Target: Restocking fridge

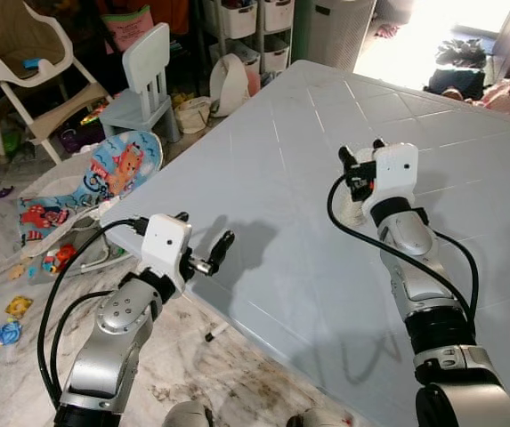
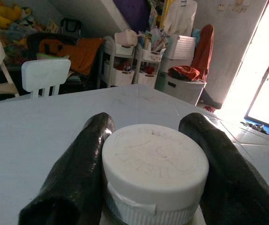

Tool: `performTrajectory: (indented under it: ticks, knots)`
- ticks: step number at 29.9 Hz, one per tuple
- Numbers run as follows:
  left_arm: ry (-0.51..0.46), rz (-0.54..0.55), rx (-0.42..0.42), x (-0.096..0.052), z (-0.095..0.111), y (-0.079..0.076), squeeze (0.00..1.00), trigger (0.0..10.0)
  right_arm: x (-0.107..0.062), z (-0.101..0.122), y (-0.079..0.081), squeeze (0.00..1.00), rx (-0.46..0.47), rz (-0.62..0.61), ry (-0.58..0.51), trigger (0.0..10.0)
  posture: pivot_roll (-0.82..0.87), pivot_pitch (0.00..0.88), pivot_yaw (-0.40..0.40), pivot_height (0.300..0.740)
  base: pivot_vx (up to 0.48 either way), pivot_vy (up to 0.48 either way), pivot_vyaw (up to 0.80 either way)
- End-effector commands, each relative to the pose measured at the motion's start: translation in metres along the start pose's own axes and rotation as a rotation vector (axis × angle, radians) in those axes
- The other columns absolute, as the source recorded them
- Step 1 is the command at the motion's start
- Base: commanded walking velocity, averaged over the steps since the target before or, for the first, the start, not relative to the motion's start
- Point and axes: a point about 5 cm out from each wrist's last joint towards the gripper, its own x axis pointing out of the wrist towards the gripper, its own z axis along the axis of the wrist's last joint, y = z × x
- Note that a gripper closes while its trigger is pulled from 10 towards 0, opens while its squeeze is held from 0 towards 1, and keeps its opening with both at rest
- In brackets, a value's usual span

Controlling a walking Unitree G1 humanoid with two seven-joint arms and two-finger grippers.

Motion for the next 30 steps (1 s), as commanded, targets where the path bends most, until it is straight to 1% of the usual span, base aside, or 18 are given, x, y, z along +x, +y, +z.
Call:
performTrajectory:
  ticks: [1, 6, 8, 10, 15, 16, 17, 18, 19, 20, 21, 22, 25, 28, 30]
  knots:
    - [0.007, -0.002, 0.014, 0.000, 0.000, 0.000, 0.00, 10.0, -0.003, -0.004, 0.002, 0.00, 0.008, -0.002, 0.017, 0.0, 0.08, 0.036, 0.030, 0.740, 0.000, 0.000, 0.00]
    - [0.018, -0.002, 0.016, 0.001, -0.002, -0.001, 0.00, 10.0, -0.007, -0.008, 0.006, 0.00, 0.037, -0.005, 0.034, 0.0, 0.08, 0.045, 0.025, 0.740, 0.000, 0.000, 0.00]
    - [0.020, -0.001, 0.016, 0.001, -0.002, -0.001, 0.00, 10.0, -0.009, -0.008, 0.006, 0.00, 0.050, -0.014, 0.041, 0.0, 0.08, 0.029, 0.021, 0.740, 0.000, 0.000, 0.00]
    - [0.025, 0.000, 0.016, 0.001, -0.003, -0.001, 0.00, 10.0, -0.014, -0.009, 0.005, 0.00, 0.088, -0.033, 0.054, 0.0, 0.08, 0.017, 0.019, 0.740, 0.000, 0.000, 0.00]
    - [0.052, 0.029, 0.043, 0.000, -0.008, 0.000, 0.00, 10.0, -0.026, -0.004, 0.007, 0.00, 0.127, -0.042, 0.045, 0.0, 0.08, 0.000, 0.019, 0.740, 0.000, 0.000, 0.00]
    - [0.057, 0.044, 0.048, 0.001, -0.009, 0.001, 0.00, 10.0, -0.029, 0.000, 0.009, 0.00, 0.134, -0.039, 0.028, 0.4, 0.07, 0.000, 0.021, 0.740, 0.000, 0.000, 0.00]
    - [0.060, 0.049, 0.048, 0.001, -0.009, 0.001, 0.00, 10.0, -0.030, 0.001, 0.010, 0.00, 0.133, -0.038, 0.021, 0.4, 0.07, 0.000, 0.021, 0.740, 0.000, 0.000, 0.00]
    - [0.053, 0.055, 0.035, 0.002, -0.008, 0.002, 0.00, 10.0, -0.032, 0.004, 0.012, 0.00, 0.134, -0.035, 0.010, 1.5, 0.07, 0.000, 0.021, 0.740, 0.000, 0.000, 0.00]
    - [0.045, 0.065, 0.017, 0.003, -0.007, 0.003, 0.00, 10.0, -0.035, 0.008, 0.014, 0.00, 0.142, -0.031, -0.003, 2.0, 0.07, 0.000, 0.020, 0.740, 0.000, 0.000, 0.00]
    - [0.042, 0.072, 0.014, 0.004, -0.007, 0.003, 0.00, 10.0, -0.037, 0.011, 0.016, 0.00, 0.149, -0.030, -0.011, 4.1, 0.07, 0.000, 0.020, 0.740, 0.000, 0.000, 0.00]
    - [0.039, 0.076, 0.012, 0.005, -0.006, 0.004, 0.00, 10.0, -0.039, 0.014, 0.018, 0.00, 0.155, -0.031, -0.015, 9.3, 0.06, 0.000, 0.019, 0.740, 0.000, 0.000, 0.00]
    - [0.033, 0.078, 0.012, 0.008, -0.006, 0.004, 0.00, 10.0, -0.043, 0.019, 0.022, 0.00, 0.173, -0.032, -0.018, 10.0, 0.06, 0.000, 0.016, 0.740, 0.000, 0.000, 0.00]
    - [0.022, 0.081, 0.015, 0.014, -0.004, 0.003, 0.00, 10.0, -0.047, 0.023, 0.028, 0.00, 0.196, -0.026, -0.018, 10.0, 0.05, 0.000, 0.014, 0.740, 0.000, 0.000, 0.00]
    - [-0.001, 0.092, 0.011, 0.020, 0.000, 0.003, 0.00, 10.0, -0.052, 0.024, 0.035, 0.00, 0.211, -0.009, -0.011, 10.0, 0.05, 0.000, 0.009, 0.740, -0.284, 0.000, 0.00]
    - [-0.002, 0.093, 0.006, 0.021, 0.000, 0.002, 0.00, 10.0, -0.054, 0.023, 0.036, 0.00, 0.215, -0.004, -0.005, 10.0, 0.04, 0.000, 0.005, 0.740, -0.292, 0.000, 0.00]
